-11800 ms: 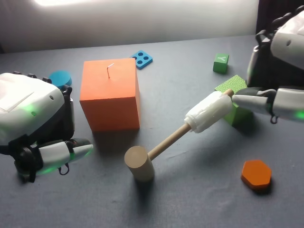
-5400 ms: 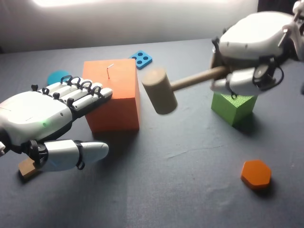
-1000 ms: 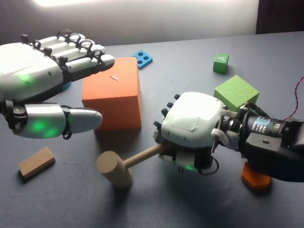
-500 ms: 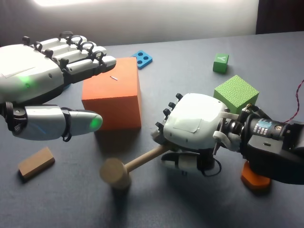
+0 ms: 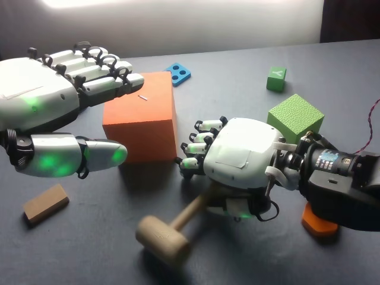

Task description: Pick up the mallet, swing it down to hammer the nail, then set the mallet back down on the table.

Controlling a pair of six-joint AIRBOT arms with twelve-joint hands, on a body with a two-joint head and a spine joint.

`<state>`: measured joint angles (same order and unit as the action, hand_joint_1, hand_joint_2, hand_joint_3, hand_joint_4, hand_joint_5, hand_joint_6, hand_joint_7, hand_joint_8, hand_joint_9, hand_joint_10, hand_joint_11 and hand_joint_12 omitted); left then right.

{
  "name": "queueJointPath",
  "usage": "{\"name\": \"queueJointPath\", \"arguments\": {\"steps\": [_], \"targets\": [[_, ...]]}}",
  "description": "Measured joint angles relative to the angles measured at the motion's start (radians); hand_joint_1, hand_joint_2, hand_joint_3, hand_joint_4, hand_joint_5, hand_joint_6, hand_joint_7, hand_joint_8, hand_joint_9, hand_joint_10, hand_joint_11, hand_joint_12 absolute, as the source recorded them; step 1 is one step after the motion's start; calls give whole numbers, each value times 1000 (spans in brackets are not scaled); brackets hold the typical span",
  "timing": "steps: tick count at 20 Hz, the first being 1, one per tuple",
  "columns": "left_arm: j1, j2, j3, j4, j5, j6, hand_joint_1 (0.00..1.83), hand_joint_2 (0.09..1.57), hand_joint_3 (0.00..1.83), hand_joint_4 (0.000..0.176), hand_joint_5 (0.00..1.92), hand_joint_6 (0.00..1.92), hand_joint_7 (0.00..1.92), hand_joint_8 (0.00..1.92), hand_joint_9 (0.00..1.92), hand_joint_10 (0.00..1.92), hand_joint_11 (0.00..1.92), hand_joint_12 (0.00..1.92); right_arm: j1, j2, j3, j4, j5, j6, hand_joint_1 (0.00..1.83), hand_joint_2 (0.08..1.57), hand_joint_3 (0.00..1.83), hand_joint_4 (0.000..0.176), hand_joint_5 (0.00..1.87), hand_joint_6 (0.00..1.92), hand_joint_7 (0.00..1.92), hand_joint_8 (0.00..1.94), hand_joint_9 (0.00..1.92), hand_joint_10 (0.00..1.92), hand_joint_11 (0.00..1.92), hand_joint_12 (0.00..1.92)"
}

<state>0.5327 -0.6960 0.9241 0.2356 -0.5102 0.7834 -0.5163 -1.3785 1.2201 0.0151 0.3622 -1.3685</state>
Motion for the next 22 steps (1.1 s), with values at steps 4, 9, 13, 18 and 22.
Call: {"name": "queueJointPath", "arguments": {"steps": [4,9,13,18,22], "targets": [[0,0,0,0,1,0,0,1303,0,0,66,8,8,3,0,0,0,0,1,37,-39,1,0,-8,740,1080,0,0,377,37,434,158,403,299,62,983],[-1,0,0,0,2,-23,0,1300,0,0,54,2,7,2,0,0,0,0,48,117,-131,55,-16,-4,711,1068,0,0,341,0,460,17,455,93,33,918],[-7,1,-16,-5,5,-35,0,1305,0,0,314,25,420,27,338,54,12,424,84,216,-183,148,-85,6,685,1069,0,0,431,13,545,98,514,209,88,963],[-18,0,-40,-5,25,-35,247,1282,0,0,300,1919,186,1920,223,1919,116,1916,175,387,-295,297,-245,6,651,1098,1,0,3,1743,2,1933,121,1915,131,1916],[-2,0,-67,-6,22,-35,194,1339,9,0,754,1909,826,1921,799,1921,750,1921,234,510,-404,306,-348,2,548,1126,2,0,275,1921,194,1941,281,1921,420,1921]]}}
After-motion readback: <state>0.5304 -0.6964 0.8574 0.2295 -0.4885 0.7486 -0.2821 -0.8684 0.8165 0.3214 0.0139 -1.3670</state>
